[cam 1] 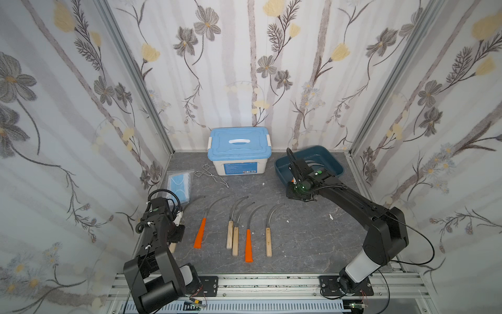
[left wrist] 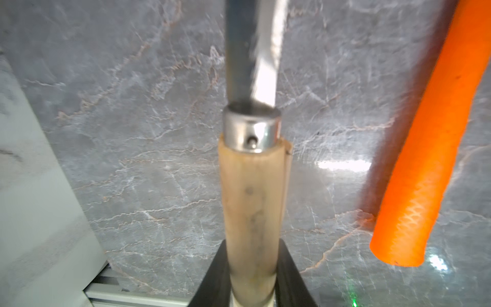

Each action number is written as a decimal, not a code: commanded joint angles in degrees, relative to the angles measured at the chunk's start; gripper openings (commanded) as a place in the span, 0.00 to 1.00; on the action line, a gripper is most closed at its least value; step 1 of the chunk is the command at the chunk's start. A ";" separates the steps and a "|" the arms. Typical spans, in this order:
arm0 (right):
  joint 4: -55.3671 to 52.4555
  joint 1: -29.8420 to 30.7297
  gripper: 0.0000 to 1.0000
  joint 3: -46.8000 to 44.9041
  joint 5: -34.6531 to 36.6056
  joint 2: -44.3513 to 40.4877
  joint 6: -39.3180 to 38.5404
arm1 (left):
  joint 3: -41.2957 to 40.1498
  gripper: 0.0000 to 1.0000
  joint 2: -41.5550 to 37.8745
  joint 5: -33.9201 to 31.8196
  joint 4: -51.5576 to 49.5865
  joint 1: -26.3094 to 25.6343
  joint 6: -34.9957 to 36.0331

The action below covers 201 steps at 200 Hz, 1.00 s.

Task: Put small sickles into storage boxes
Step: Pick up the sickle at the center of the board.

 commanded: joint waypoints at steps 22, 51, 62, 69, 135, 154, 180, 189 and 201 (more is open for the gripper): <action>1.44 -0.68 0.34 1.29 -0.44 0.43 -0.93 | 3.38 0.12 -5.24 4.09 -7.81 0.10 3.97; 0.98 -2.79 0.34 2.11 -1.91 -0.59 -1.43 | 7.14 0.12 -7.18 5.67 -11.44 0.02 3.97; 1.03 -4.07 0.34 2.13 -2.51 -0.92 -1.55 | 8.69 0.13 -7.24 6.04 -12.94 0.00 3.65; 1.18 -4.73 0.34 1.91 -2.80 -1.06 -1.61 | 9.76 0.12 -7.21 6.19 -13.77 0.03 3.39; 4.11 -9.46 0.34 -0.94 -4.93 -2.53 -1.36 | 18.73 0.12 -8.47 8.23 -19.55 -1.75 0.78; 4.62 -9.87 0.34 -2.00 -4.68 -3.39 -1.26 | 21.56 0.12 -8.78 8.65 -21.12 -3.39 -0.41; 5.34 -10.67 0.34 -4.41 -4.74 -4.86 -0.93 | 25.16 0.12 -8.72 8.60 -22.67 -6.49 -2.21; 5.51 -10.97 0.34 -5.28 -4.80 -5.23 -0.89 | 26.59 0.12 -8.44 8.52 -23.22 -7.80 -2.87; 5.98 -11.27 0.34 -6.54 -4.85 -5.95 -0.73 | 28.15 0.12 -8.01 8.27 -23.84 -9.34 -3.89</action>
